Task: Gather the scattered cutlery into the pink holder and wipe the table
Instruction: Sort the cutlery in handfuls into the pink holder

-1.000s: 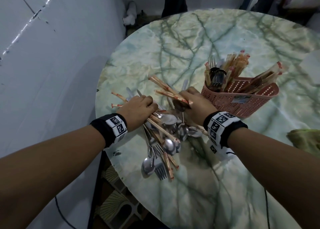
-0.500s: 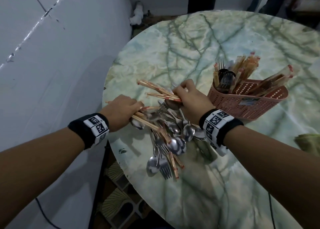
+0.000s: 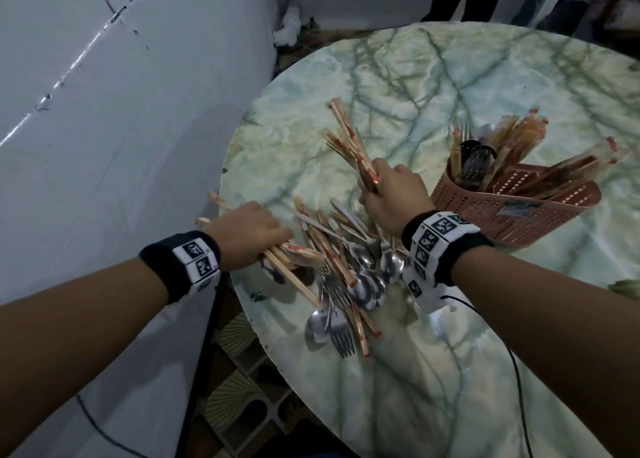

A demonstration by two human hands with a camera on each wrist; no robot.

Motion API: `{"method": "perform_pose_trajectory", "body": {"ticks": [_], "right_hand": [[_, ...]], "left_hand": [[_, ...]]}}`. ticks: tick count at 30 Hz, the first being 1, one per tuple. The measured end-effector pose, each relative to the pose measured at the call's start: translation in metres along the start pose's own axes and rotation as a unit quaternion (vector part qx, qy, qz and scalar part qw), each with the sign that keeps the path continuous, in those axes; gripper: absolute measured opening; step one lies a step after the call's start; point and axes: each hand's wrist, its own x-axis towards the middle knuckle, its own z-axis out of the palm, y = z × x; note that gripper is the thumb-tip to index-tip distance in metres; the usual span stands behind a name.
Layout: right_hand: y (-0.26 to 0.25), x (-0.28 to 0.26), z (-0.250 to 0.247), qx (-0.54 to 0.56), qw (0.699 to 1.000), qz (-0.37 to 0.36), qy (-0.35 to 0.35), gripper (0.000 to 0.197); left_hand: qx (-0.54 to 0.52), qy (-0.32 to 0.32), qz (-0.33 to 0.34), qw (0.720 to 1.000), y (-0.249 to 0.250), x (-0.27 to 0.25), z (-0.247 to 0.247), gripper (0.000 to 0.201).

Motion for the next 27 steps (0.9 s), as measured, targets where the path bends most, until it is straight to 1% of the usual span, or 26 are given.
{"method": "perform_pose_trajectory", "body": {"ticks": [4, 5, 7, 9, 12, 16, 19, 21, 24, 25, 27], "right_hand": [[-0.006, -0.005, 0.005, 0.043, 0.998, -0.025, -0.043, 0.019], [-0.006, -0.008, 0.007, 0.046, 0.997, -0.024, -0.057, 0.018], [-0.006, -0.014, 0.012, 0.047, 0.995, -0.015, -0.092, 0.021], [-0.006, -0.021, 0.015, 0.043, 0.991, -0.008, -0.125, 0.023], [-0.008, -0.031, 0.018, -0.002, 0.988, 0.01, -0.154, 0.02], [-0.008, -0.028, 0.027, -0.044, 0.986, 0.025, -0.158, 0.016], [-0.009, -0.02, 0.031, -0.05, 0.982, 0.032, -0.177, 0.022], [-0.008, -0.016, 0.033, -0.044, 0.982, 0.033, -0.18, 0.019], [-0.007, -0.01, 0.034, -0.02, 0.984, 0.033, -0.173, 0.012], [-0.006, -0.009, 0.033, -0.004, 0.985, 0.034, -0.169, 0.013], [-0.006, -0.008, 0.029, 0.042, 0.987, 0.036, -0.15, 0.022]], "left_hand": [[0.011, 0.004, 0.065, 0.998, 0.028, 0.035, 0.008, 0.047], [0.009, -0.001, 0.071, 0.997, 0.033, 0.043, 0.011, 0.048], [0.002, -0.012, 0.08, 0.997, 0.039, 0.055, 0.017, 0.043], [0.007, -0.029, 0.074, 0.997, 0.041, 0.06, 0.02, 0.036], [0.0, -0.002, 0.077, 0.997, 0.038, 0.063, 0.022, 0.023], [-0.002, 0.055, 0.109, 0.992, 0.037, 0.058, 0.024, 0.02], [-0.003, 0.092, 0.109, 0.99, 0.039, 0.053, 0.02, 0.021], [0.001, 0.1, 0.105, 0.989, 0.041, 0.051, 0.018, 0.02], [0.018, 0.097, 0.088, 0.991, 0.041, 0.048, 0.017, 0.023], [0.025, 0.102, 0.091, 0.99, 0.041, 0.047, 0.016, 0.025], [0.045, 0.113, 0.11, 0.986, 0.04, 0.043, 0.014, 0.024]]}}
